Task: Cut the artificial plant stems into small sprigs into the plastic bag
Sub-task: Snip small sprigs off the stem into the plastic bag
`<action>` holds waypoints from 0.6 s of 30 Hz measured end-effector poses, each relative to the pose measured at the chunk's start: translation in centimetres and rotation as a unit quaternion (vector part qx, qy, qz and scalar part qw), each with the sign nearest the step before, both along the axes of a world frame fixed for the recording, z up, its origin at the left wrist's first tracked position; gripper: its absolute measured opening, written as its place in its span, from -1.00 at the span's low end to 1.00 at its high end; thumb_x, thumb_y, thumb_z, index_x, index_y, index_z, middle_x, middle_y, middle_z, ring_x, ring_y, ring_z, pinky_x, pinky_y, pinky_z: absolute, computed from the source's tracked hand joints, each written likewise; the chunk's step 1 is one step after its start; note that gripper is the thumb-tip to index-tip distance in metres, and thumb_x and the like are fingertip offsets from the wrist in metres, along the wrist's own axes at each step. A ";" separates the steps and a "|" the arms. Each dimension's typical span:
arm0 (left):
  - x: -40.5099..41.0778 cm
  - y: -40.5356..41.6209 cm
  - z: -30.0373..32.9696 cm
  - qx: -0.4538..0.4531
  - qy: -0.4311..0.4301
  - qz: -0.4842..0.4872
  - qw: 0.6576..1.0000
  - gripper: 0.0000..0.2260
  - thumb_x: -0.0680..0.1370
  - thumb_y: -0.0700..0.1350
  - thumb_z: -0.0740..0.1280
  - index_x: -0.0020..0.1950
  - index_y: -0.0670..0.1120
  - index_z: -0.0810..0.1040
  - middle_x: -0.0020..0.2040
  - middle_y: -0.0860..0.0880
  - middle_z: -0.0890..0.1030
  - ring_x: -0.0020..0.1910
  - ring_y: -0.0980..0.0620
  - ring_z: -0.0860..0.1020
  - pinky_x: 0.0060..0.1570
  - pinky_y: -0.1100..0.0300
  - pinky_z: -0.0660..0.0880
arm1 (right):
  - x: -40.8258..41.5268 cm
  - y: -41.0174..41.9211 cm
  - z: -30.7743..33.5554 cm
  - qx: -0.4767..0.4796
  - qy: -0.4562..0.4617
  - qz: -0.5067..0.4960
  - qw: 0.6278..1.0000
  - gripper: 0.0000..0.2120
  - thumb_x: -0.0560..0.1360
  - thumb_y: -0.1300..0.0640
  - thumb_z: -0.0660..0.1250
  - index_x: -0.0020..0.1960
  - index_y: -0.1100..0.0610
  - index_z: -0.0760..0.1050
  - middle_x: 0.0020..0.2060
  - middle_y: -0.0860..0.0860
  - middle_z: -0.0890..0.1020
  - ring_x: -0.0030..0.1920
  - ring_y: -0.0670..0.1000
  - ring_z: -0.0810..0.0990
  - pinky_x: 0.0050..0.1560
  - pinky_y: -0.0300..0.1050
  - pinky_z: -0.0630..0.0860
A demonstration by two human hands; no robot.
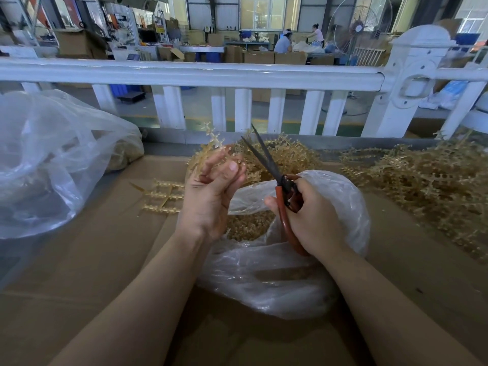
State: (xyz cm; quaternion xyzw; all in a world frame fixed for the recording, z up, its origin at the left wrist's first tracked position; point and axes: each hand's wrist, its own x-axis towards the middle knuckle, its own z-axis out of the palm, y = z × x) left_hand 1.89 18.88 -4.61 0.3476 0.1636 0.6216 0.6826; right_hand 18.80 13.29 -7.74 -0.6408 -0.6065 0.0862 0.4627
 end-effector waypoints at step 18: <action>0.5 -0.1 -0.3 0.021 0.080 0.029 0.996 -0.78 0.51 -0.49 0.27 -0.12 -0.17 0.52 -0.27 0.00 0.67 -0.12 0.01 0.69 -0.04 0.17 0.65 | -0.3 -0.3 0.3 0.023 -0.138 -0.029 0.990 -0.41 0.32 -0.55 0.19 -0.05 -0.05 0.47 -0.25 -0.20 0.55 -0.28 -0.30 0.43 -0.32 -0.45 0.30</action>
